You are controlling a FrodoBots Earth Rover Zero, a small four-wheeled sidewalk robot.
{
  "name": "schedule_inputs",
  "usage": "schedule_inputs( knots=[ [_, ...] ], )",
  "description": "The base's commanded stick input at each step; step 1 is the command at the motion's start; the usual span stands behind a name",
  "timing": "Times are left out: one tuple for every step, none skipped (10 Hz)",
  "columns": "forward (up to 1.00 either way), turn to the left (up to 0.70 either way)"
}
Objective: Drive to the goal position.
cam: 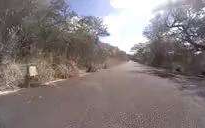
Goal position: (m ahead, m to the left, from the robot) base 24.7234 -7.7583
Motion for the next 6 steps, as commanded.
schedule_inputs(
  knots=[
    [0.5,0.0],
    [0.5,0.0],
    [0.5,0.0],
    [0.5,0.0],
    [0.5,0.0],
    [0.5,0.0]
  ],
)
